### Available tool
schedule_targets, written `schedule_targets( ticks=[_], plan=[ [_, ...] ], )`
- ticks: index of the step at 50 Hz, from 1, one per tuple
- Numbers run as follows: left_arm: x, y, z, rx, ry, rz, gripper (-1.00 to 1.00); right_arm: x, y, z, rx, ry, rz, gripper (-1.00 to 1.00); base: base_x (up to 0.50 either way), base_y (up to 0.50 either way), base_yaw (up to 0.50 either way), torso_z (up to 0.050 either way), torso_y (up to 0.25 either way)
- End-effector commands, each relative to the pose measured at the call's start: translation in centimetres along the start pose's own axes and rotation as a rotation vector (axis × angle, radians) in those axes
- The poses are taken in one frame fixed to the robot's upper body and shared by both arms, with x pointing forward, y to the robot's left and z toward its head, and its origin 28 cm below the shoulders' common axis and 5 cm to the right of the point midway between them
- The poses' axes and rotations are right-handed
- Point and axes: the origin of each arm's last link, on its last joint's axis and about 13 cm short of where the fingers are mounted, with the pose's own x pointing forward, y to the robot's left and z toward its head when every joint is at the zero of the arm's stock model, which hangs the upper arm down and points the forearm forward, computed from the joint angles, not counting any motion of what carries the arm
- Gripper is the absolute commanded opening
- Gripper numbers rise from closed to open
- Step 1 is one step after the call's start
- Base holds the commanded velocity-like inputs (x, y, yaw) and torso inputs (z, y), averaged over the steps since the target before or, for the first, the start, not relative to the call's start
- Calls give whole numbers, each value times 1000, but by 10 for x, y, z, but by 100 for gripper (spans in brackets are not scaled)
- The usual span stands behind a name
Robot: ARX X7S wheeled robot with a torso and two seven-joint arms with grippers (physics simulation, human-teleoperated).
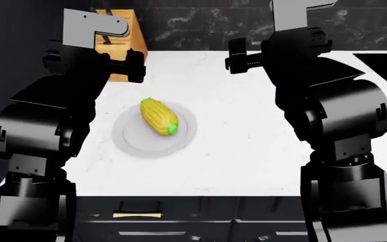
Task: Place the corn on the top rack of the oven.
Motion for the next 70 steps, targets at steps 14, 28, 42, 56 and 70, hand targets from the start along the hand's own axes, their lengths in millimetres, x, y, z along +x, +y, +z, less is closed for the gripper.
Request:
schedule_targets(
  ticks=[14, 28, 42, 56, 70],
  plan=[
    [0, 1, -2, -3, 0, 5, 100, 1, 1, -2, 6, 11, 10, 100, 456, -1, 0, 0, 0],
    [-2, 3, -2, -5, 3, 9, 100, -7, 9, -1, -40, 70, 86, 100, 0, 0, 0, 0, 1],
    [-3, 4, -1, -9, -2, 11, 100, -23, 22, 3, -87, 128, 186, 100, 0, 0, 0, 0, 0],
    [-4, 3, 1, -35, -11, 5, 100, -52, 49, 8, -176, 118, 338, 100, 0, 0, 0, 0, 0],
    [-3, 3, -2, -28, -7, 4, 100, -69, 76, -2, -256, 141, 461, 100, 0, 0, 0, 0, 0]
  ],
)
